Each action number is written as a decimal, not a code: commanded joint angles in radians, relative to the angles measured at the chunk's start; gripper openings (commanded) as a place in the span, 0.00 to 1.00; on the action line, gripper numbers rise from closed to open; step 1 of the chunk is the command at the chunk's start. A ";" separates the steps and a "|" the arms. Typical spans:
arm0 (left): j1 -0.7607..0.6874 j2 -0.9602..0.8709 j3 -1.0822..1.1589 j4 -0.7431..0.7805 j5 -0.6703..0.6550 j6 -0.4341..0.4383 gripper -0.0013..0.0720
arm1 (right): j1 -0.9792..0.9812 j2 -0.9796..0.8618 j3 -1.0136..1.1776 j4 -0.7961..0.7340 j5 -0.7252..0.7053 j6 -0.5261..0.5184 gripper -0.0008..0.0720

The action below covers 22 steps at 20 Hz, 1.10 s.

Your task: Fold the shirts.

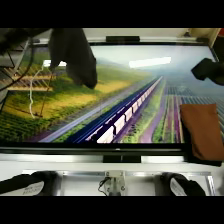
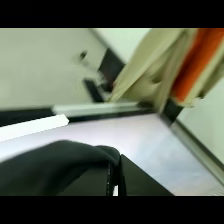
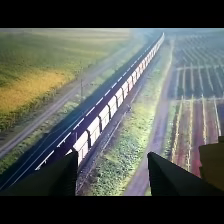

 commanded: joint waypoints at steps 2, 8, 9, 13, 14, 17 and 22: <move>-0.217 0.099 -0.062 0.095 -0.043 -0.106 0.06 | 0.000 0.193 0.001 -0.018 0.222 -0.005 0.77; -0.459 -0.222 -0.256 0.090 -0.015 -0.198 0.07 | 0.000 0.172 -0.111 -0.021 0.328 -0.004 0.96; -0.480 -0.293 -0.251 0.058 -0.010 -0.200 0.20 | 0.000 0.159 -0.154 -0.018 0.311 -0.005 0.96; -0.396 -0.376 -0.193 -0.007 -0.181 -0.265 0.94 | 0.000 0.060 -0.320 0.001 0.219 -0.006 0.96; -0.335 -0.360 -0.176 0.008 -0.282 -0.265 0.94 | 0.000 0.026 -0.340 0.015 0.208 -0.013 0.95; -0.123 -0.279 -0.167 0.140 -0.668 -0.265 0.72 | 0.009 -0.084 -0.368 0.074 0.180 -0.081 0.95; 0.006 -0.044 -0.508 0.295 -0.948 -0.259 1.00 | 0.142 -0.288 -0.369 -0.006 0.058 -0.121 0.96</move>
